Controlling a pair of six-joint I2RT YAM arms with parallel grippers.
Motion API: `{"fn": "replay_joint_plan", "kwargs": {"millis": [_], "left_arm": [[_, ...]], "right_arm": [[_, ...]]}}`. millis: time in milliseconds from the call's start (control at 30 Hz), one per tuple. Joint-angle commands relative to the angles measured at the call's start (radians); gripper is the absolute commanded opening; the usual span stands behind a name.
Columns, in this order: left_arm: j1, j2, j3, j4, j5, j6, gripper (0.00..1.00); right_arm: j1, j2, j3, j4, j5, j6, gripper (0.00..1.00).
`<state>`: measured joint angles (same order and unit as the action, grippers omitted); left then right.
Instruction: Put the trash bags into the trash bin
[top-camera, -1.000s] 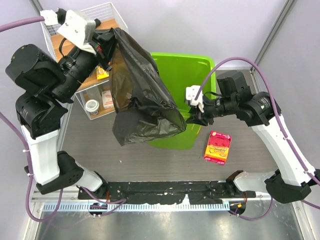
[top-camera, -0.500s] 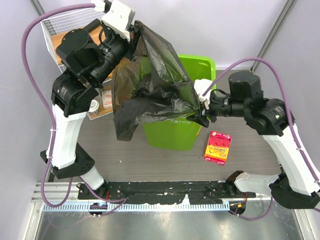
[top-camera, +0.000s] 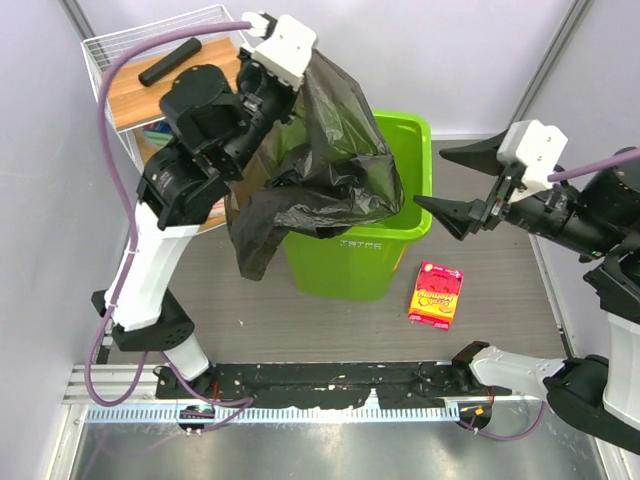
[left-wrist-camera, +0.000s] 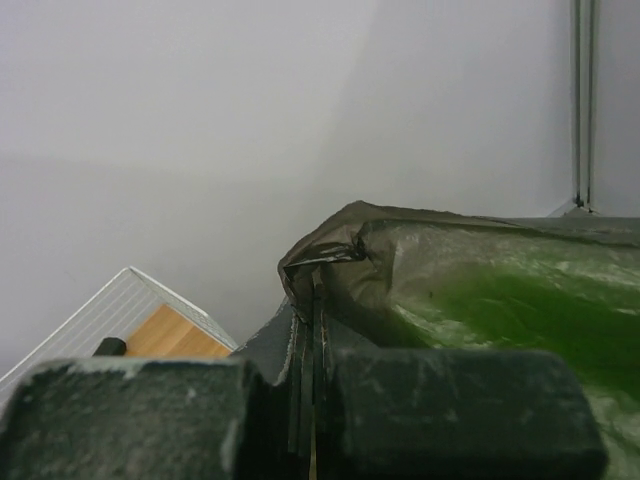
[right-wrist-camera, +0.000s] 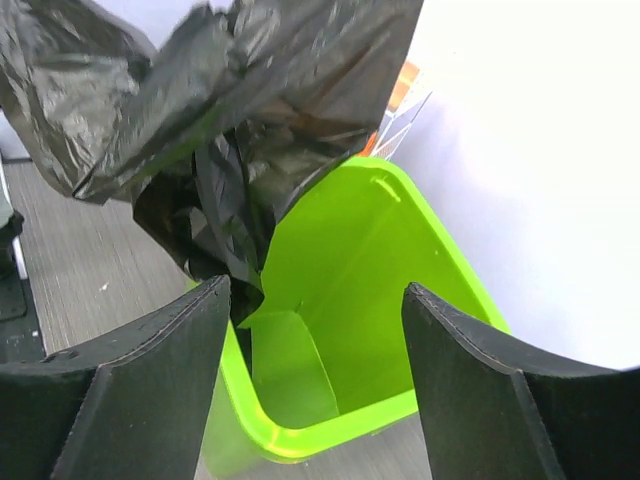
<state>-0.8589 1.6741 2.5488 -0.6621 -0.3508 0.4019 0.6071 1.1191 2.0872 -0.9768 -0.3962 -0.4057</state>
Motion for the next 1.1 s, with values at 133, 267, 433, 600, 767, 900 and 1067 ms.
{"fn": "replay_joint_plan", "kwargs": {"millis": [133, 267, 433, 600, 767, 900, 1067], "left_arm": [[-0.11, 0.062, -0.016, 0.134, -0.175, 0.207, 0.0], [-0.146, 0.082, -0.015, 0.168, -0.22, 0.262, 0.0], [-0.169, 0.101, -0.013, 0.214, -0.267, 0.316, 0.0], [-0.18, 0.104, -0.005, 0.233, -0.287, 0.339, 0.0], [-0.18, 0.098, -0.01, 0.259, -0.304, 0.357, 0.0], [-0.181, 0.098, -0.013, 0.277, -0.316, 0.374, 0.0], [-0.183, 0.105, -0.012, 0.314, -0.343, 0.413, 0.0]], "right_arm": [[-0.04, 0.062, 0.125, 0.082, -0.118, 0.186, 0.75], [-0.067, 0.1, 0.169, 0.118, -0.22, 0.28, 0.75], [-0.09, 0.137, 0.177, 0.194, -0.328, 0.406, 0.76], [-0.104, 0.159, 0.14, 0.24, -0.36, 0.502, 0.77], [-0.106, 0.154, 0.079, 0.257, -0.406, 0.531, 0.77], [-0.104, 0.148, 0.022, 0.299, -0.475, 0.6, 0.78], [-0.105, 0.128, -0.035, 0.372, -0.556, 0.677, 0.78]]}}
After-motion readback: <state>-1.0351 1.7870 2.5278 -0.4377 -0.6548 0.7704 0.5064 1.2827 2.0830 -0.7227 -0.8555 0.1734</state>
